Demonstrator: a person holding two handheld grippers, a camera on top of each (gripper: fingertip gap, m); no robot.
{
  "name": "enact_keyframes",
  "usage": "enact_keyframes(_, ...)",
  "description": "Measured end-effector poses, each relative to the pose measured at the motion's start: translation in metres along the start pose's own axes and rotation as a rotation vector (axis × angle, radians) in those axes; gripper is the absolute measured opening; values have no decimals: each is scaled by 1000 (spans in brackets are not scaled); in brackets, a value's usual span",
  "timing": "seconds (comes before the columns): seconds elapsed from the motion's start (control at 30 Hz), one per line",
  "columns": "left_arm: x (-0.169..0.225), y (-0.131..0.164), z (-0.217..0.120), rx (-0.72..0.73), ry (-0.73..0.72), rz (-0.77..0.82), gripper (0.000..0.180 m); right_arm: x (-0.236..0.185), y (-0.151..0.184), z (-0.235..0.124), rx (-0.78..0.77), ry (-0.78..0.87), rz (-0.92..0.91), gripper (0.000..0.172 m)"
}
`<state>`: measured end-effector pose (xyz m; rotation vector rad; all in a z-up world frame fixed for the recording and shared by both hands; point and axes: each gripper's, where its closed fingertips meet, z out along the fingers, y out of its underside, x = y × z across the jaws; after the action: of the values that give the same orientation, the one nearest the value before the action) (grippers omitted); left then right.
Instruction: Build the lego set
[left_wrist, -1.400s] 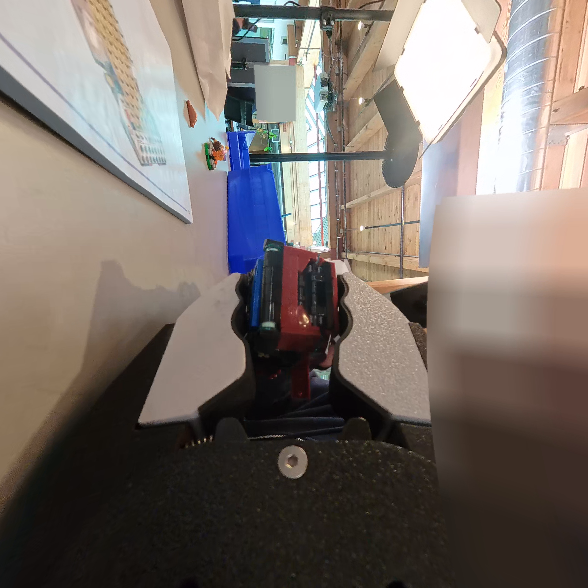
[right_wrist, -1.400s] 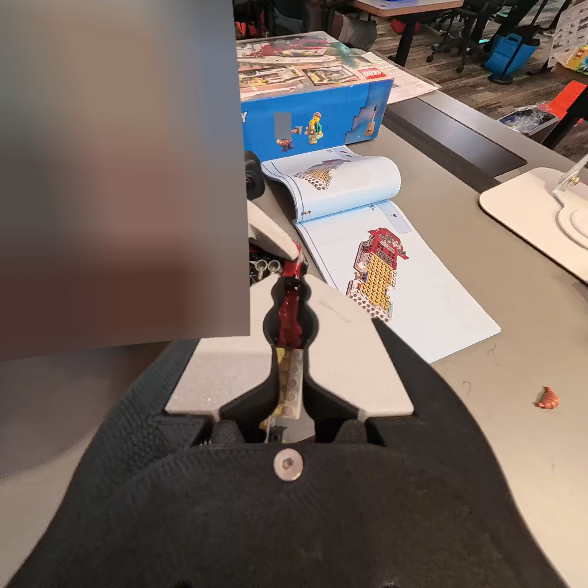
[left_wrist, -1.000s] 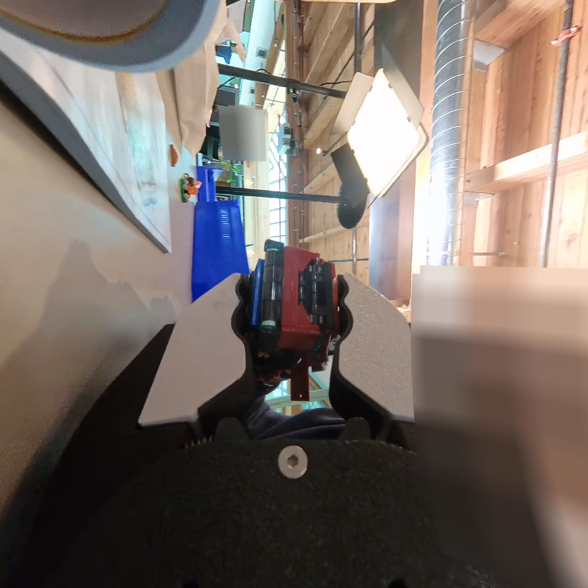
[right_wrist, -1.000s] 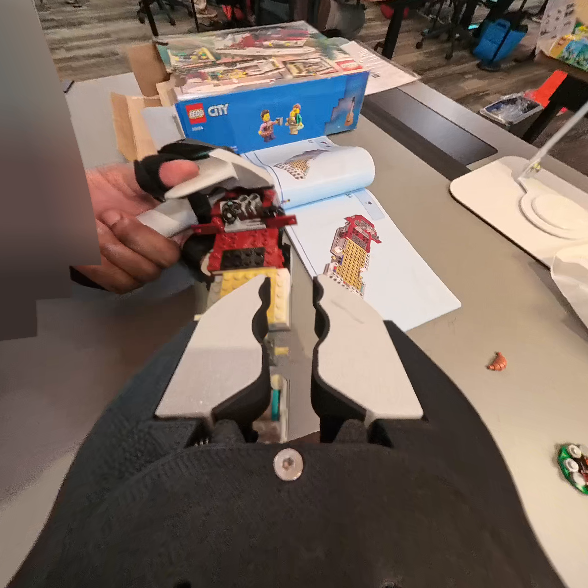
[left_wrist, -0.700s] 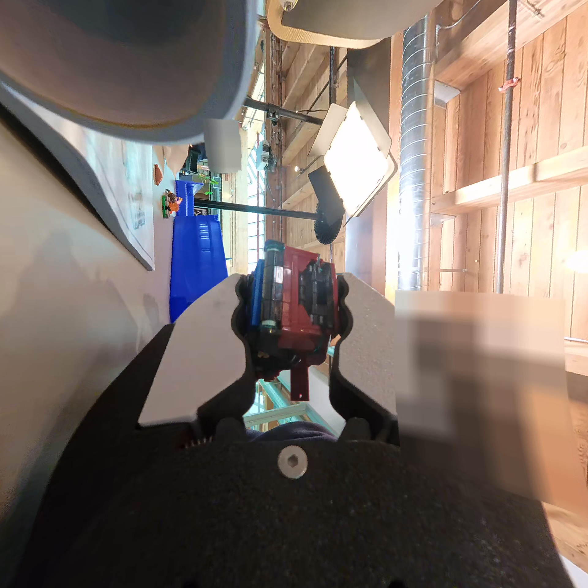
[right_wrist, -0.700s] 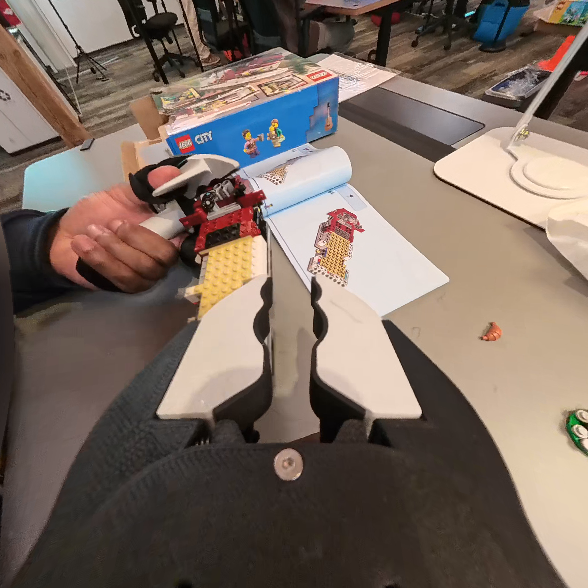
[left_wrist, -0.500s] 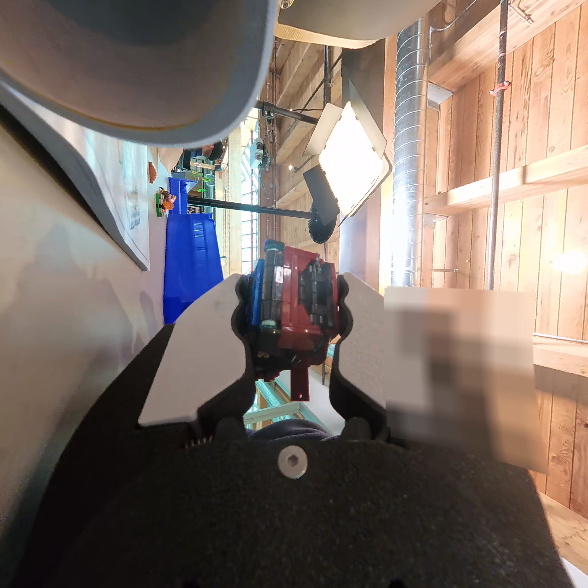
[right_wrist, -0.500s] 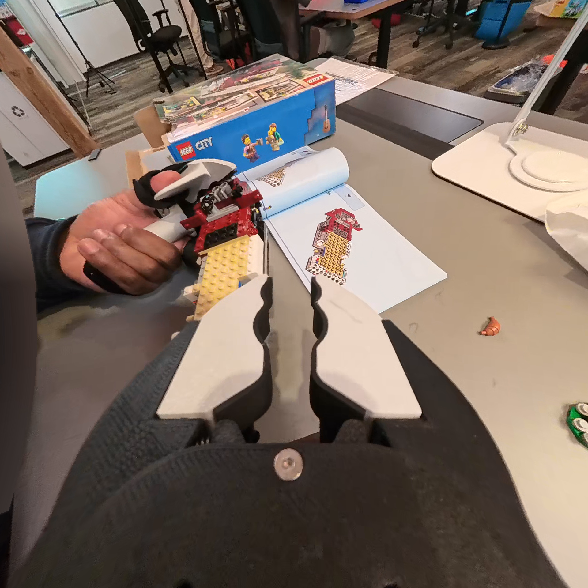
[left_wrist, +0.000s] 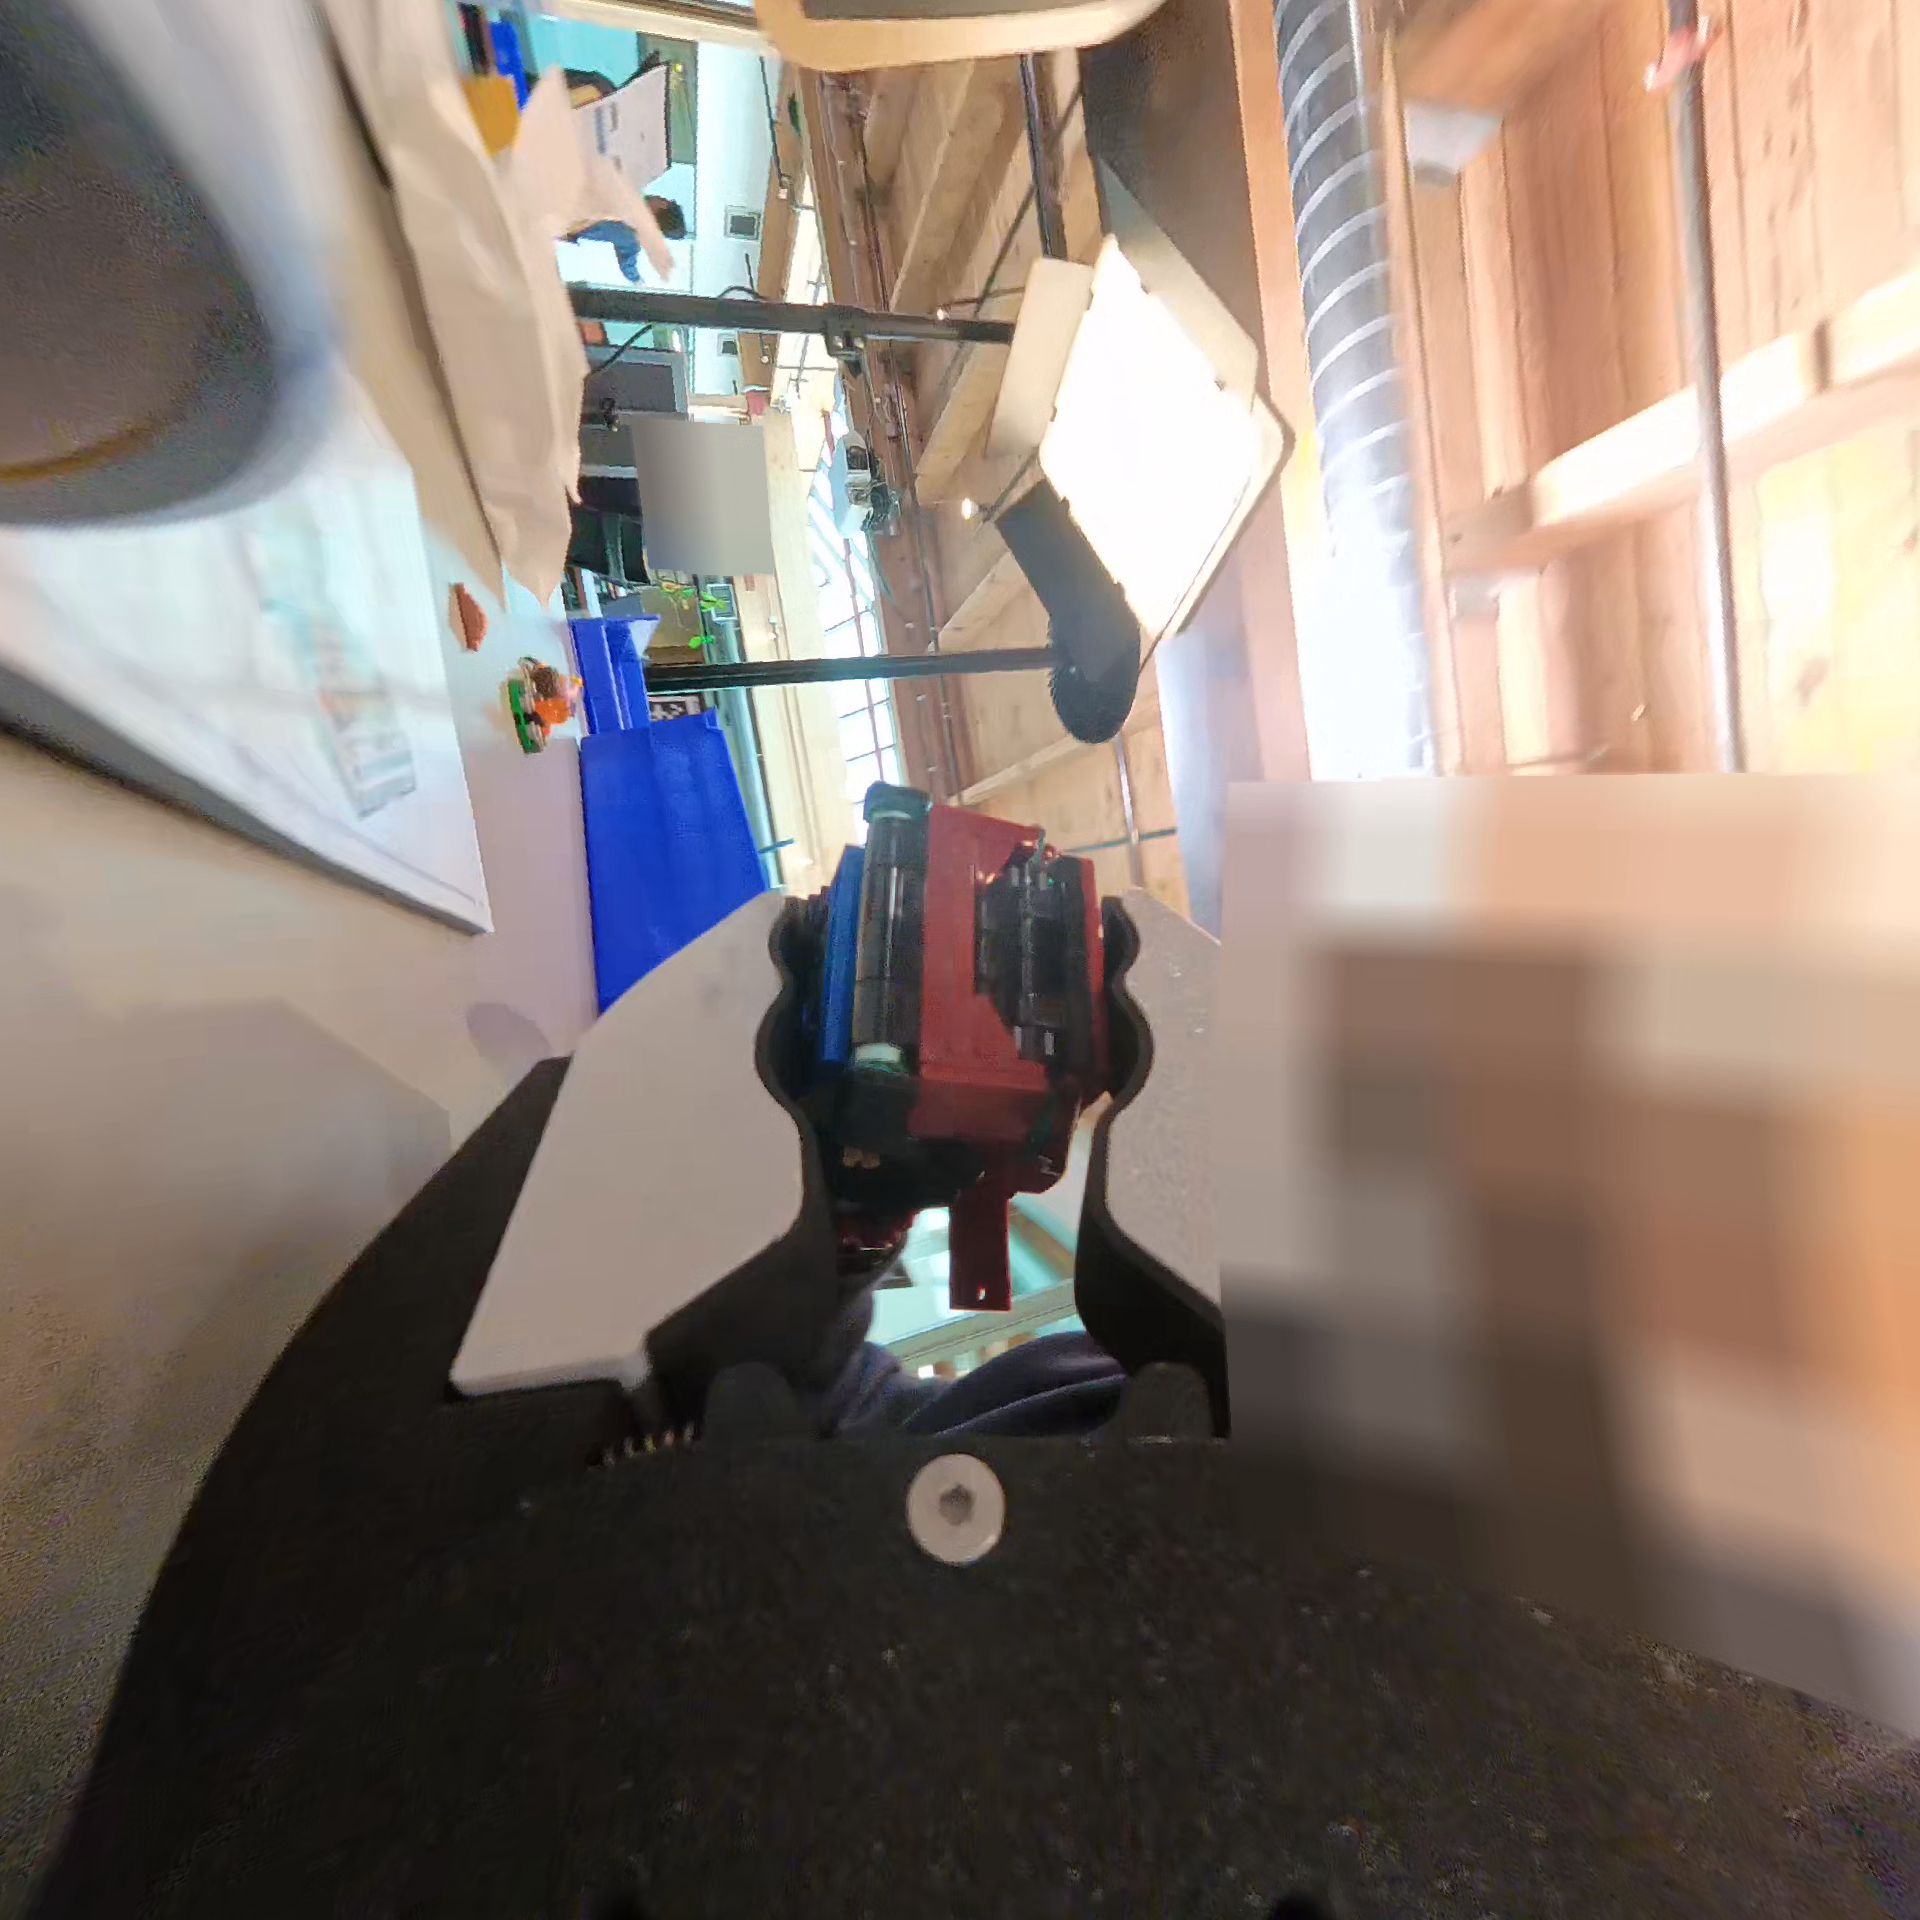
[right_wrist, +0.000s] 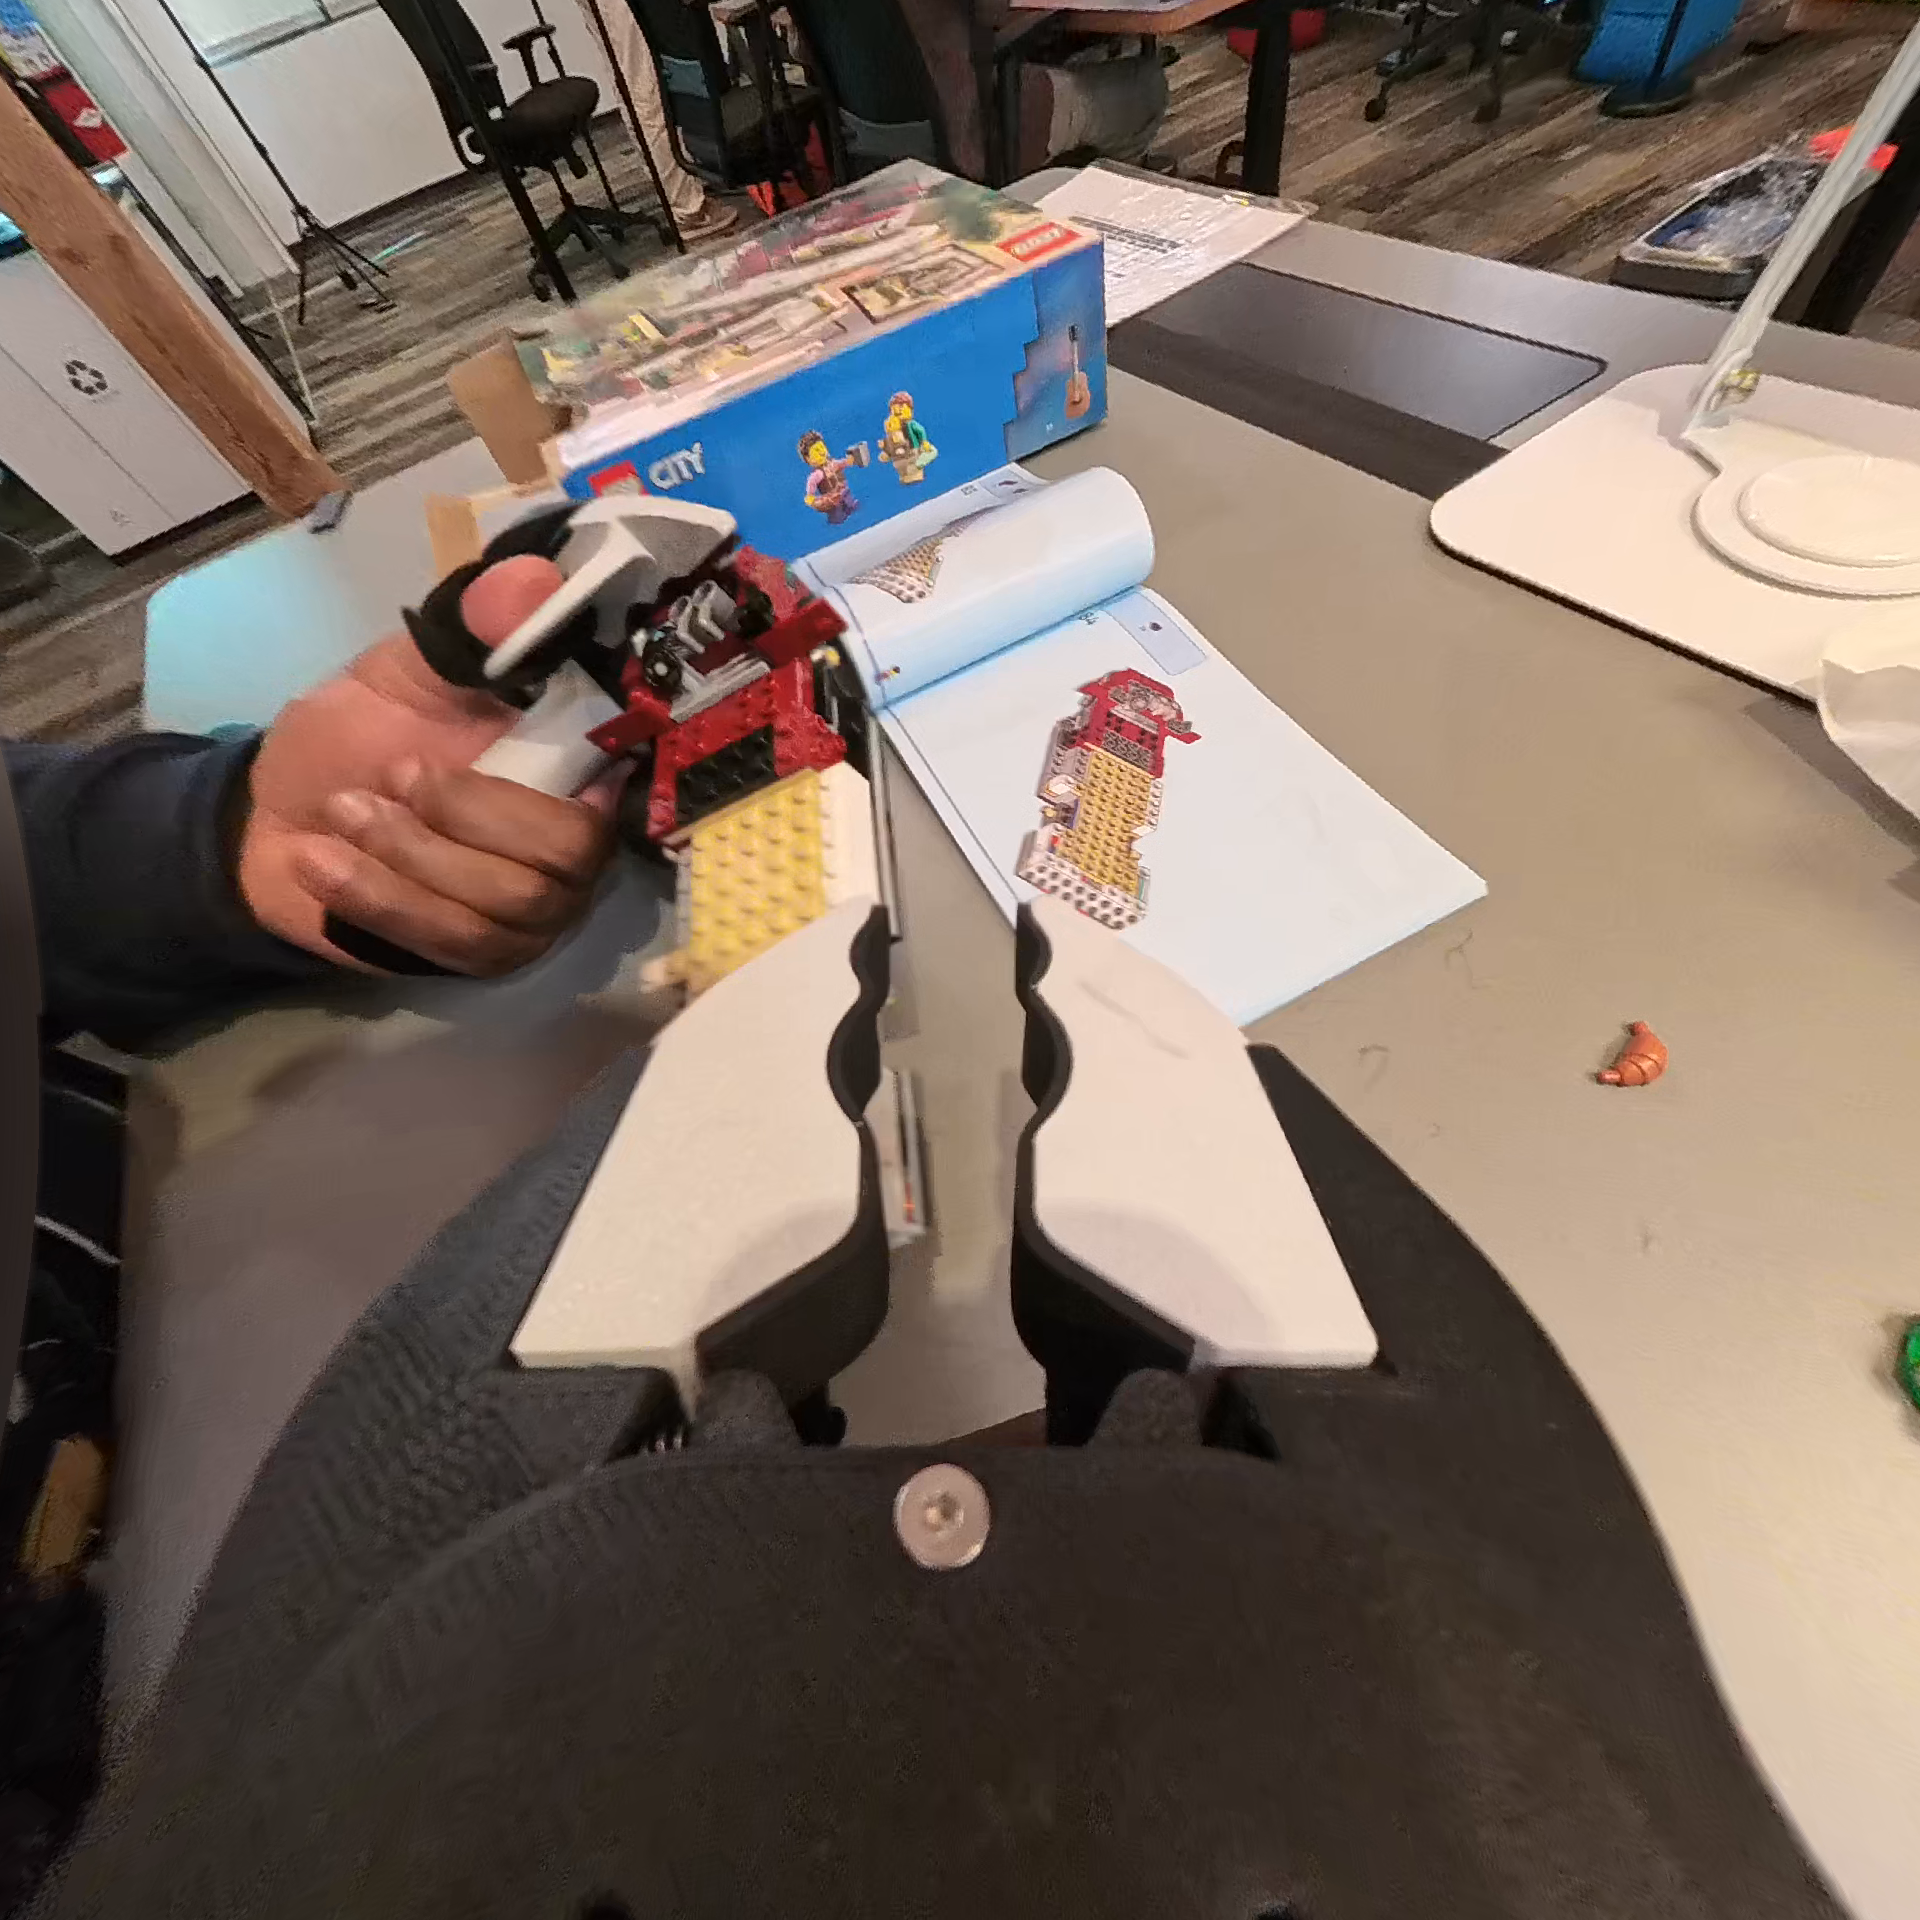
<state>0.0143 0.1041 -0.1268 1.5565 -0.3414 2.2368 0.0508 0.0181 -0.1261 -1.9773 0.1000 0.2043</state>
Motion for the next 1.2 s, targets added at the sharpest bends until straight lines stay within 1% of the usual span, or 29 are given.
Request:
enact_keyframes(0.1, 10, 8, 5, -41, -4, 192, 55, -16, -12, -2, 40, -60, 18, 24)
enact_keyframes(0.23, 27, 20, 11, -81, -3, 472, 54, -41, -21, 5, 87, -107, -21, 24)
enact_keyframes(0.37, 43, 38, 16, -109, 16, 735, 54, -57, -34, 10, 183, -89, -94, 24)
enact_keyframes(0.47, 50, 49, 17, -125, 35, 858, 54, -68, -42, 8, 261, -111, -101, 24)
enact_keyframes(0.57, 56, 57, 16, -138, 69, 944, 53, -76, -45, 7, 301, -130, -128, 23)
enact_keyframes(0.67, 65, 62, 15, -126, 123, 965, 52, -80, -43, 8, 318, -134, -153, 21)
enact_keyframes(0.7, 62, 59, 15, -113, 105, 951, 52, -78, -41, 10, 312, -118, -155, 19)
enact_keyframes(0.8, 45, 51, 16, -114, 22, 890, 52, -73, -31, 18, 263, -123, -128, 24)
enact_keyframes(0.93, 43, 44, 16, -104, 20, 817, 52, -71, -27, 21, 237, -131, -95, 29)
enact_keyframes(1.0, 45, 45, 15, -104, 37, 803, 52, -72, -31, 20, 252, -145, -67, 29)
enact_keyframes(1.1, 49, 49, 15, -115, 61, 822, 52, -74, -34, 19, 266, -167, -28, 29)
enact_keyframes(1.2, 53, 56, 15, -127, 91, 857, 52, -76, -35, 18, 275, -169, -31, 28)
